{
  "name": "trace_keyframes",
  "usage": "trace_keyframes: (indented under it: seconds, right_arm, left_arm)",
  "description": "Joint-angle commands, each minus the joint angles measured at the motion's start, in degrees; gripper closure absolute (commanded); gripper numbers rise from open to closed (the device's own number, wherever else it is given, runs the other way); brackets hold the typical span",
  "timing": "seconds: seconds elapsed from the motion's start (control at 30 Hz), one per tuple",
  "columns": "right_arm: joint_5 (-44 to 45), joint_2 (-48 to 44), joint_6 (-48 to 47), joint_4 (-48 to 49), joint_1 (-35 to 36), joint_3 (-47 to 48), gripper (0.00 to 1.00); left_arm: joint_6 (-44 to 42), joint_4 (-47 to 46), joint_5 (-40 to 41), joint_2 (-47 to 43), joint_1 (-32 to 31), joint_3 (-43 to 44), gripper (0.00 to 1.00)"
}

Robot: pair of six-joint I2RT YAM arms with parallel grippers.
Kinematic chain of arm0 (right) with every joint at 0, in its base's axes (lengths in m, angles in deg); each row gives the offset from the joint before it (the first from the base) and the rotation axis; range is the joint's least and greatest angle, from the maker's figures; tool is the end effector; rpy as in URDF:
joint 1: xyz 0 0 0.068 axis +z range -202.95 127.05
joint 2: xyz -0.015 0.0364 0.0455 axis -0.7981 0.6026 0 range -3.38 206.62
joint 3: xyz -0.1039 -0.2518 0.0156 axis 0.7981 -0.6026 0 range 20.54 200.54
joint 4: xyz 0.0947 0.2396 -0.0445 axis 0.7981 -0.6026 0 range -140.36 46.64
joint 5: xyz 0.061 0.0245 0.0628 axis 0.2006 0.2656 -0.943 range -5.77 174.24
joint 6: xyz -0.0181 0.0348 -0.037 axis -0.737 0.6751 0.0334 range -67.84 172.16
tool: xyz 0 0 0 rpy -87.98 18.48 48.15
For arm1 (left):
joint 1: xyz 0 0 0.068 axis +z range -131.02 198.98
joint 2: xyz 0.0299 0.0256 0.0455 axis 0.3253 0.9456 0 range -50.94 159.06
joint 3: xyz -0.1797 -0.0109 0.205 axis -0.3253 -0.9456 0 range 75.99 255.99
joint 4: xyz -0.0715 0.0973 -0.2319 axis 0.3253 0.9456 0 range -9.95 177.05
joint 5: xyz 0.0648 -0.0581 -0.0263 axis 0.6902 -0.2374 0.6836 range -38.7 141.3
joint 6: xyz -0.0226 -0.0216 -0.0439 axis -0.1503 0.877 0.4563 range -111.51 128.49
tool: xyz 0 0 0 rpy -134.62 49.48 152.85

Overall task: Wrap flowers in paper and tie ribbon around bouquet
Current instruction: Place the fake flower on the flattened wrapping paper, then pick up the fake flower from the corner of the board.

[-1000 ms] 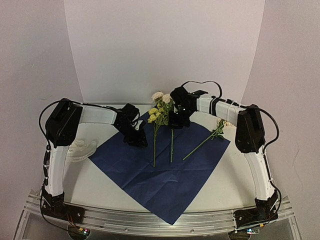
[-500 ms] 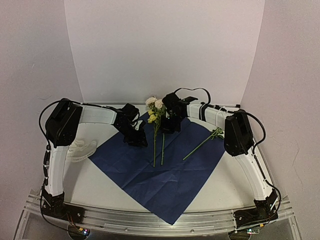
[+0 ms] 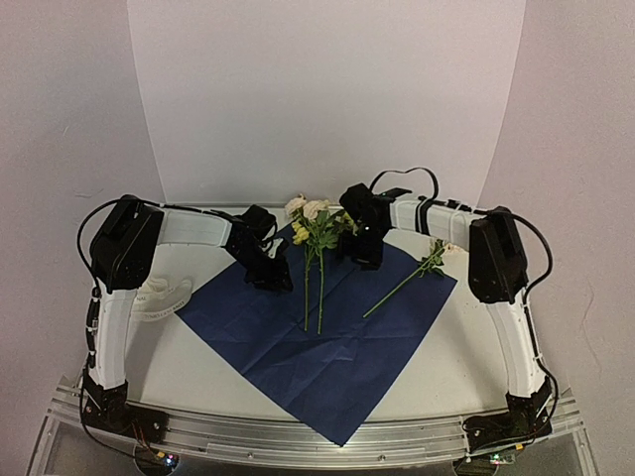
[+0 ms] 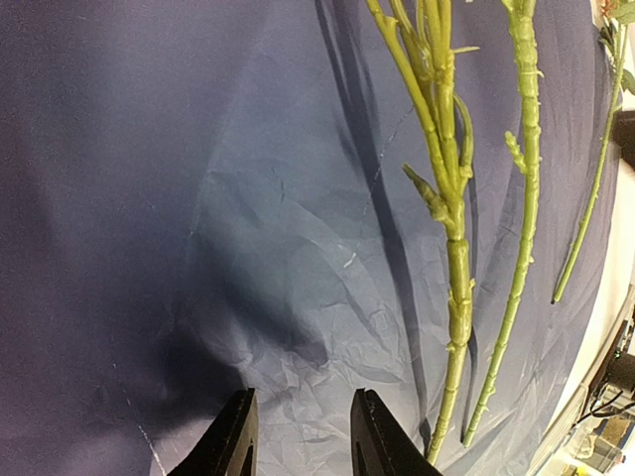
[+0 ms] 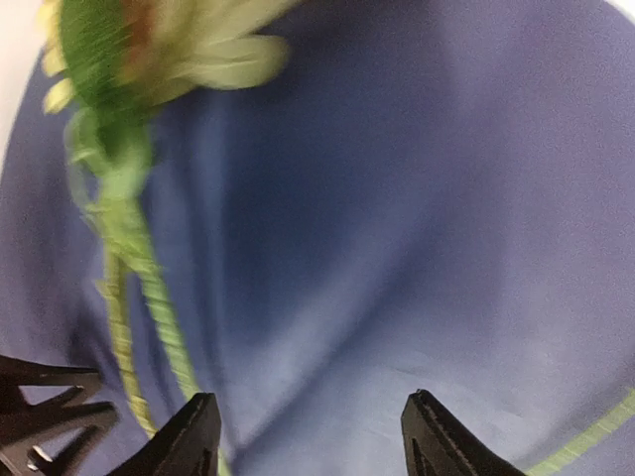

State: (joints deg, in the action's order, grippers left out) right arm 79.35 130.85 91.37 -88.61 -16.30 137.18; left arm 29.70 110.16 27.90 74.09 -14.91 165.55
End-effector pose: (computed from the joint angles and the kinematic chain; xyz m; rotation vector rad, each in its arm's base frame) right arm 0.4041 0.3043 0.1884 0.0335 2.7752 0.5055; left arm 0.3657 -0.2626 0.1393 0.4406 2.8110 -0.8064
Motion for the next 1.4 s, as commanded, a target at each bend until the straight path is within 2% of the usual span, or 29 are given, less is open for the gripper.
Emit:
trace_keyframes:
  seconds: [0.0, 0.13, 0.33, 0.6, 0.83, 0.97, 1.1, 1.37]
  right_arm:
    - [11.20, -10.79, 4.74, -3.96, -4.36, -7.88, 0.41]
    - [12.91, -12.11, 9.30, -5.63, -8.16, -12.46, 0.50]
    - [14.03, -10.00, 12.72, -6.23, -12.61, -13.80, 0.51]
    - [13.57, -6.25, 17.76, -6.17, -14.60, -12.19, 0.52]
    - [14.02, -4.49, 21.13, -6.07, -15.11, -13.16, 0.59]
    - [15.16, -4.19, 20.89, -5.91, -15.16, -13.10, 0.75]
    - [15.92, -5.25, 17.29, -5.83, -15.16, -12.30, 1.00]
    - [16.90, -9.21, 9.13, -5.66, -13.47, -11.31, 1.00]
  left_arm:
    - [-0.63, 0.67, -0.33, 0.12, 0.49, 1.80, 0.67]
    - [-0.64, 0.59, -0.51, 0.04, 0.57, 1.72, 0.67]
    - [-0.59, 0.55, -0.60, -0.22, 0.59, 1.78, 0.67]
    - [-0.55, 0.49, -0.46, -0.47, 0.67, 1.34, 0.67]
    - [-0.49, 0.48, -0.40, -0.87, 0.75, 1.24, 0.67]
    - [-0.55, 0.50, -0.24, -1.17, 0.75, 1.01, 0.67]
    - [-0.60, 0.41, -0.27, -1.19, 0.89, 0.73, 0.67]
    - [-0.47, -0.04, -0.64, -0.85, 1.02, 0.72, 0.67]
